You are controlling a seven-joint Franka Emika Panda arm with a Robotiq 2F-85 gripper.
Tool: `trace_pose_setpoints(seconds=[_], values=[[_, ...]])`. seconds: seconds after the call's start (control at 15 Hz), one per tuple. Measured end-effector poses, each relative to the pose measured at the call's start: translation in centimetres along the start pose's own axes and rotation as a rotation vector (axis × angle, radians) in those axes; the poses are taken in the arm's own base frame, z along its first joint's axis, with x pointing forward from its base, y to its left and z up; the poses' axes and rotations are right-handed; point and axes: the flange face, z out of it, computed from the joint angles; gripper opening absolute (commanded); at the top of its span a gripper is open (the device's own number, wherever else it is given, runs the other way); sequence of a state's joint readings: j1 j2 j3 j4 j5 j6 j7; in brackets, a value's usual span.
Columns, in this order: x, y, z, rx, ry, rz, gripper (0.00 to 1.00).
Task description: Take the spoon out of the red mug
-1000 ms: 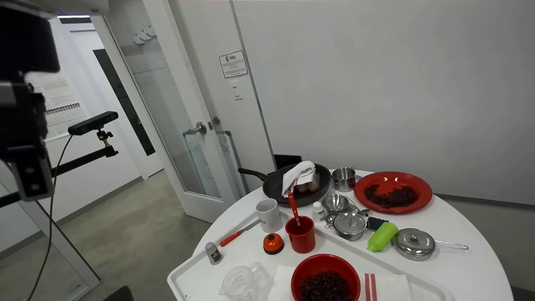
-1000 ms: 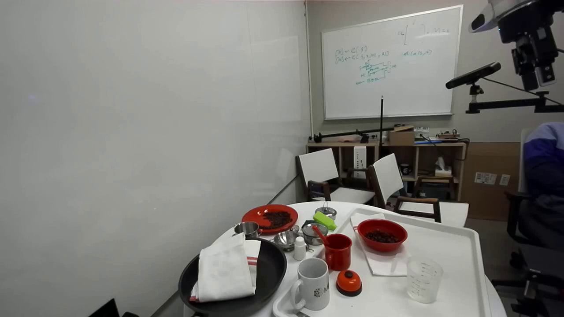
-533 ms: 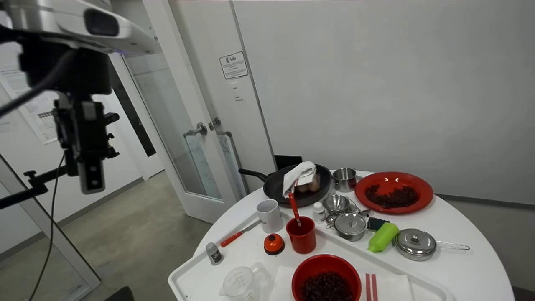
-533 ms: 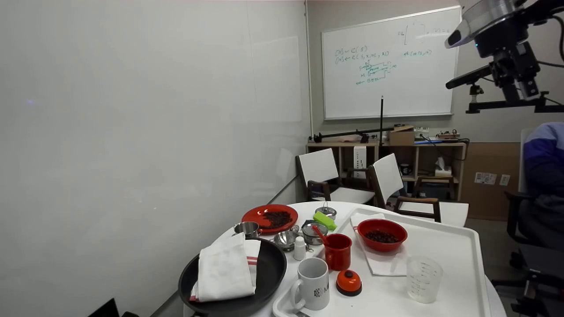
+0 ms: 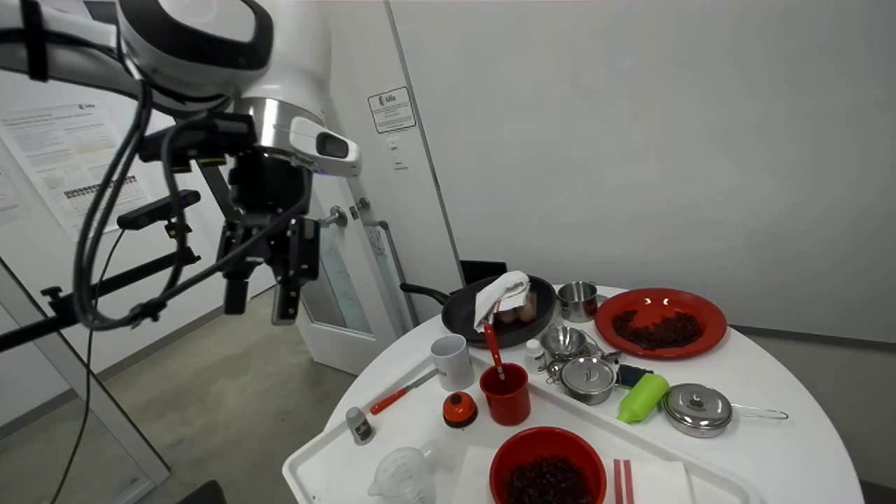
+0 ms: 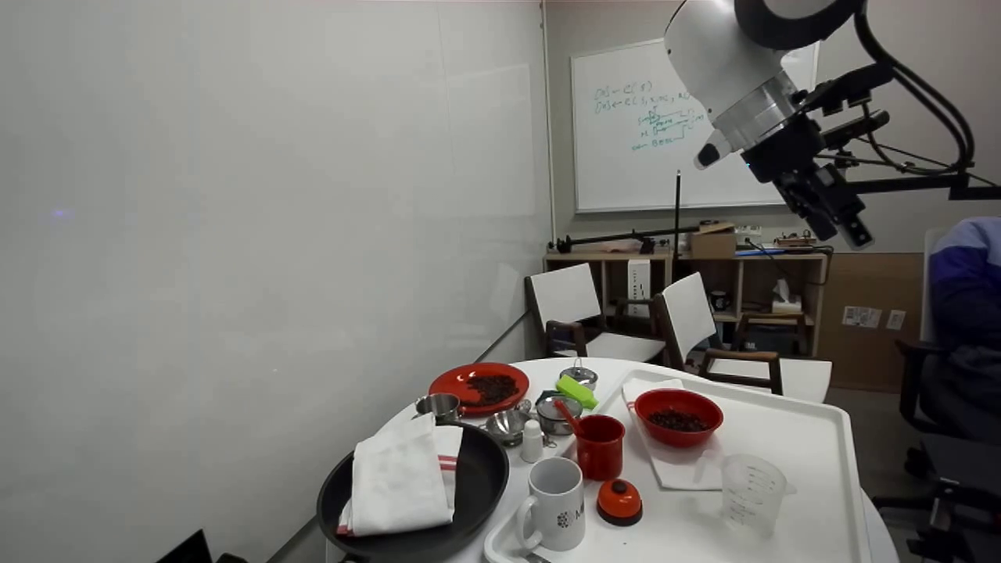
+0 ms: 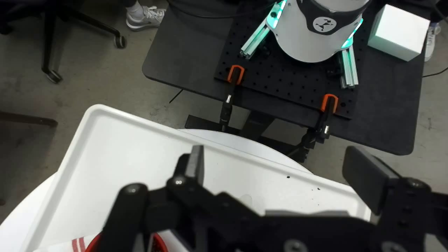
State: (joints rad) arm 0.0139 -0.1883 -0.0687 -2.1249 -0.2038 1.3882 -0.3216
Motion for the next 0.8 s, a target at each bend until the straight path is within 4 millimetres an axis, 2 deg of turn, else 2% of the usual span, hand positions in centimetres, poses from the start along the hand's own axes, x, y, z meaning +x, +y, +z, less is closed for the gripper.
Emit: trace_pose_setpoints(seconds=[0.2,0.4,0.8], values=[[3.6,-1.1,-0.7,-0.042,0.025,0.005,1.0],[6.2,-2.9,-1.8,-0.086,0.098,0.02,1.0],[11.0,-7.1,-3.6,-0.189,0.334,0.206,1.0]])
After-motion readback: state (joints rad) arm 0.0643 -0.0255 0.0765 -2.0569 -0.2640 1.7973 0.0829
